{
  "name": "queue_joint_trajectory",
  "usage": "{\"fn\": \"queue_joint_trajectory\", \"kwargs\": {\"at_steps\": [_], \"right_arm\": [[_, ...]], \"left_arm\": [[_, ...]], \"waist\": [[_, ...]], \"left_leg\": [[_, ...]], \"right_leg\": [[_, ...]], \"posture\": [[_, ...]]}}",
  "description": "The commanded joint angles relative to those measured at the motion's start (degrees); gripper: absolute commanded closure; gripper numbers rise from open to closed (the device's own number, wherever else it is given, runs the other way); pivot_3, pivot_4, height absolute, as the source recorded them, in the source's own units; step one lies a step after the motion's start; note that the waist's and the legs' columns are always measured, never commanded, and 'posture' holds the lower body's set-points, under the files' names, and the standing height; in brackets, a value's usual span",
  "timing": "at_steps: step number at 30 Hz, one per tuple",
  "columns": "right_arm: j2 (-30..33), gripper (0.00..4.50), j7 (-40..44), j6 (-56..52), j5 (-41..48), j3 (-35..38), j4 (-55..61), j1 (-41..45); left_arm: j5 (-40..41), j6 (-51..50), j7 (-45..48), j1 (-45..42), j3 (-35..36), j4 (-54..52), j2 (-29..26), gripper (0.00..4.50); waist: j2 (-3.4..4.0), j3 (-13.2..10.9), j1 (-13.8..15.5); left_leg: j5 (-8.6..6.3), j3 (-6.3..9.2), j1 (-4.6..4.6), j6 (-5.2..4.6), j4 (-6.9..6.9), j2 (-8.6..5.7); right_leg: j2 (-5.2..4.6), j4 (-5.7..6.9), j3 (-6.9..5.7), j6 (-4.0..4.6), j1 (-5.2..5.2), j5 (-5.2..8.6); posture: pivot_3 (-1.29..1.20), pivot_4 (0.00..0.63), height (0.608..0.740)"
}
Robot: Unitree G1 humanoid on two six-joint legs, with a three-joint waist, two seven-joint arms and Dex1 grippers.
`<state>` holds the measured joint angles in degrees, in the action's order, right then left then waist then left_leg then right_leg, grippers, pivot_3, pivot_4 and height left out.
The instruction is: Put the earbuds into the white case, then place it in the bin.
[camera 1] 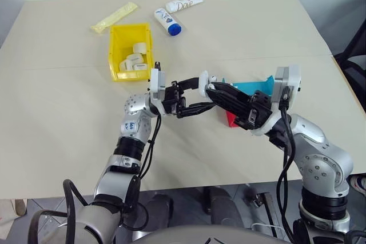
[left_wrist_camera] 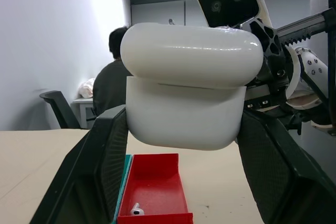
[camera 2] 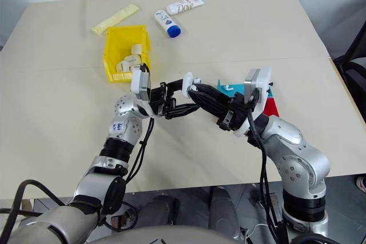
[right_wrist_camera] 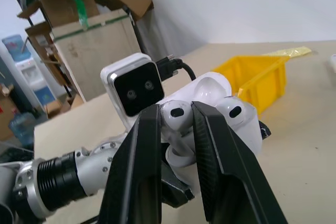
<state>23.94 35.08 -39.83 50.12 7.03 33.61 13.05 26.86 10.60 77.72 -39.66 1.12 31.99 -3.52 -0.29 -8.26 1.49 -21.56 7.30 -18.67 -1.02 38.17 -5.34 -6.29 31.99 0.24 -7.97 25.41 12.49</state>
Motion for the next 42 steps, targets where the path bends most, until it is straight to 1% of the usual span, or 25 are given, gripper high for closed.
{"fn": "queue_joint_trajectory", "kwargs": {"at_steps": [1, 6, 10, 22, 26, 33, 38, 42], "right_arm": [[3.1, 4.03, 0.7, -0.6, -2.4, -1.7, -0.8, -1.4], [4.3, 4.03, -0.4, -0.4, -2.9, -1.6, -3.5, -0.4], [4.5, 4.03, -1.6, -1.1, -2.5, -1.2, -4.8, -1.2], [1.5, 4.03, -8.3, -1.7, 2.8, 1.5, -7.5, -4.1], [1.6, 4.03, -9.7, -1.9, 3.3, 1.6, -8.3, -5.0], [6.3, 4.03, -7.2, -1.9, 1.1, 0.1, -8.0, -4.2], [11.1, 4.03, -4.9, -2.6, -0.7, -3.1, -7.7, 0.3], [12.7, 4.03, -4.5, -3.9, -0.9, -4.6, -7.8, 4.1]], "left_arm": [[2.6, 1.6, -0.4, -1.2, 2.6, -2.4, -0.5, 1.74], [2.6, 1.5, -0.3, -1.2, 2.6, -3.1, -0.6, 1.74], [2.9, 1.7, -0.6, -0.8, 2.6, -4.0, -0.5, 1.74], [2.9, 4.2, -1.9, -1.5, 3.4, -3.3, -0.1, 1.74], [3.0, 4.4, -2.0, -1.6, 3.2, -3.2, -0.2, 1.74], [2.9, 4.7, -1.6, -1.5, 3.1, -2.6, -0.3, 1.74], [2.2, 4.9, -0.3, -1.0, 2.2, -2.5, -0.1, 1.74], [1.8, 5.3, 1.3, -0.1, 1.2, -2.4, 0.0, 1.74]], "waist": [[0.00, 0.0, 0.0], [-0.01, 0.0, 0.0], [-0.01, 0.0, 0.1], [-0.01, 0.0, 0.1], [-0.01, 0.0, 0.1], [-0.02, 0.0, 0.1], [-0.03, 0.0, 0.1], [-0.03, 0.0, 0.1]], "left_leg": [[0.00, 0.00, 0.00, 0.00, 0.00, 0.01], [0.00, 0.00, 0.00, 0.00, 0.00, 0.01], [0.00, 0.01, 0.00, 0.00, 0.01, 0.01], [0.00, 0.01, 0.00, 0.00, 0.01, 0.01], [0.00, 0.01, 0.00, 0.00, 0.01, 0.01], [0.00, 0.01, 0.00, -0.01, 0.01, 0.00], [0.00, 0.00, 0.01, -0.01, 0.01, 0.02], [0.00, 0.00, 0.00, -0.01, 0.01, 0.02]], "right_leg": [[0.00, 0.00, 0.00, 0.00, 0.00, 0.00], [0.00, 0.00, 0.00, 0.00, -0.01, 0.00], [-0.01, 0.00, 0.00, 0.00, -0.01, 0.00], [-0.01, 0.00, 0.00, 0.00, -0.01, 0.00], [-0.01, 0.00, 0.00, 0.00, -0.01, 0.00], [-0.01, 0.00, 0.00, 0.00, -0.02, 0.00], [0.00, -0.01, -0.01, 0.00, -0.03, 0.00], [-0.01, -0.02, -0.01, 0.00, -0.02, 0.00]], "posture": [[0.00, 0.150, 0.740], [0.00, 0.150, 0.740], [0.00, 0.150, 0.740], [0.00, 0.150, 0.740], [0.00, 0.150, 0.740], [0.00, 0.150, 0.740], [0.00, 0.150, 0.740], [0.00, 0.150, 0.740]]}}
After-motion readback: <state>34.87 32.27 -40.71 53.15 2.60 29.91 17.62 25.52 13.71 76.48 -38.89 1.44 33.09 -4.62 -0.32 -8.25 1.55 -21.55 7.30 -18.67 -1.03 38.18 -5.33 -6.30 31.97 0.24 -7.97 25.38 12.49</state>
